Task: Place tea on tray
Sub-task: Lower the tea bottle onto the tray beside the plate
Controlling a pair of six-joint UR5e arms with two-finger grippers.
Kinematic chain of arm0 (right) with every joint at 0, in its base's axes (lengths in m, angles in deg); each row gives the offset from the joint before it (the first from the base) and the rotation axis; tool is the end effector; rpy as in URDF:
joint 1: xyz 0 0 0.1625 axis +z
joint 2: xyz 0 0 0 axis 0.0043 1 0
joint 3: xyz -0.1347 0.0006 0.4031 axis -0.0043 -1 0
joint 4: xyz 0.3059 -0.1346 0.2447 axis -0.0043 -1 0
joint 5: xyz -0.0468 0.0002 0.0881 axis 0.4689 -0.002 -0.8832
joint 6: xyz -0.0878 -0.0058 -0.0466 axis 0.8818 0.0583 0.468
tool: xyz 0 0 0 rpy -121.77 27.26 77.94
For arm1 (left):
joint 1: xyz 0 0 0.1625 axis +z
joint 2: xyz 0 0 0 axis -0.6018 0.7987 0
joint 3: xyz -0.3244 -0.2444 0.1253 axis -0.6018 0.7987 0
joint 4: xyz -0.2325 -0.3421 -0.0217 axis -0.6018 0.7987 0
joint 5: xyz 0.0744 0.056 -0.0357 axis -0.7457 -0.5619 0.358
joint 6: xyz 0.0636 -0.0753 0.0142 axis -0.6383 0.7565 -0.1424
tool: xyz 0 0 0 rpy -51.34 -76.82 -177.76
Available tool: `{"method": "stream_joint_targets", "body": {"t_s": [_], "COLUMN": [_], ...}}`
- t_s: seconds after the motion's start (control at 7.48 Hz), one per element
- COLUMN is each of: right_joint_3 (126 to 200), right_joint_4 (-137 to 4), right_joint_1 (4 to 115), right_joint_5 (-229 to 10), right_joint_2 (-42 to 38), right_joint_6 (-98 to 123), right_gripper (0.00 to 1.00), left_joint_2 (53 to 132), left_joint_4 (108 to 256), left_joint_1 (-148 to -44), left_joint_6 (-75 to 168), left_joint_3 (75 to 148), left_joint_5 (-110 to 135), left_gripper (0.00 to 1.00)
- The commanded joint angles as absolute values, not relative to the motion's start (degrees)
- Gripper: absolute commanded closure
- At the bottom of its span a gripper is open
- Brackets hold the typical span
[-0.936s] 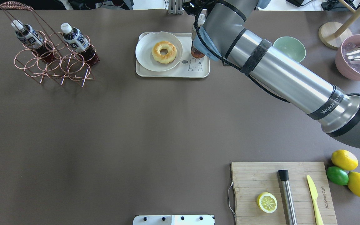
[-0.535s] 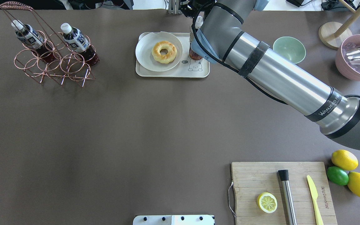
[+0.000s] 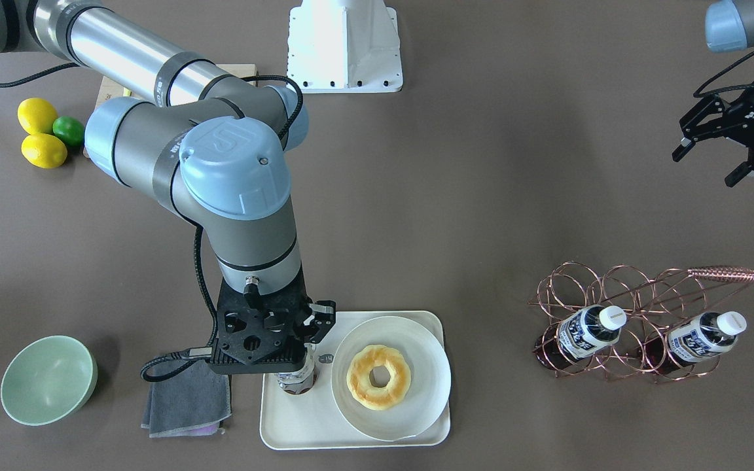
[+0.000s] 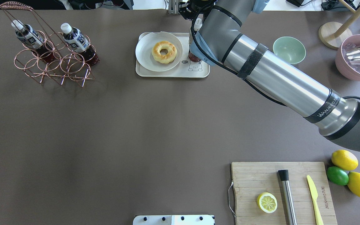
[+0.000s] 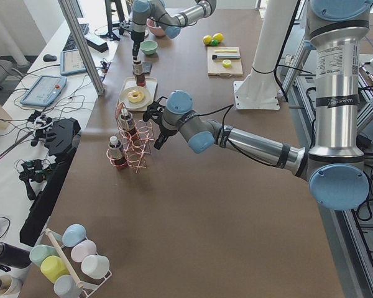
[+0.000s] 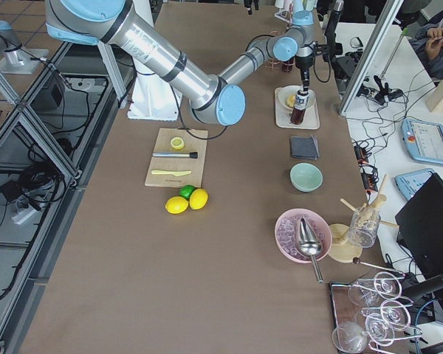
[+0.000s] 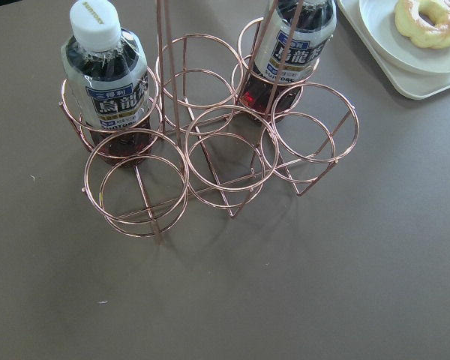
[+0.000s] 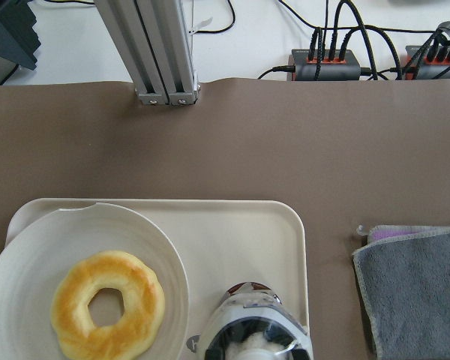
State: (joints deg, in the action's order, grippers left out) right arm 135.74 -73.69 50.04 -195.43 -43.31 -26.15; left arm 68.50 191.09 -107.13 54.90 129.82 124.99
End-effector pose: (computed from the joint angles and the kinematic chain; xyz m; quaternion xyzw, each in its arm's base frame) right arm -0.4537 -0.6930 0.1239 0.1307 -0.3728 0.0615 0.9166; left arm 0.0975 -0.4595 0.4528 0.2431 0.4590 0.1332 0.8441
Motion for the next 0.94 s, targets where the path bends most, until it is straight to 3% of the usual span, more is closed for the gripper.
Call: {"method": "stream_joint_targets", "body": {"t_s": [0.0,0.13,0.27,0.4,0.53,0.8], "right_joint_3": [135.7,135.7,135.8,135.8,135.9,138.3], "right_joint_4": [-73.8,-73.8,-73.8,-73.8,-73.8,-74.3], "right_joint_1": [50.0,49.8,49.7,49.7,49.7,50.3], "right_joint_5": [-195.3,-195.2,-195.2,-195.2,-195.3,-195.9], "right_joint_2": [-43.3,-43.3,-43.3,-43.3,-43.3,-43.4], "right_joint_6": [-26.0,-26.0,-26.0,-26.0,-26.1,-26.3], "right_gripper": [0.97,0.65,0.49,0.15,0.0,0.0], "left_joint_2": [68.6,68.6,68.6,68.5,68.5,68.5], "left_joint_4": [191.1,191.0,191.0,191.0,191.0,191.0], "left_joint_1": [-107.1,-107.1,-107.1,-107.1,-107.1,-107.1], "left_joint_6": [54.9,54.9,54.9,54.9,54.9,54.9], "left_joint_3": [129.7,129.7,129.7,129.7,129.7,129.3], "left_joint_5": [124.8,124.7,124.6,124.6,124.6,124.6], "left_gripper": [0.04,0.04,0.04,0.04,0.04,0.04]}}
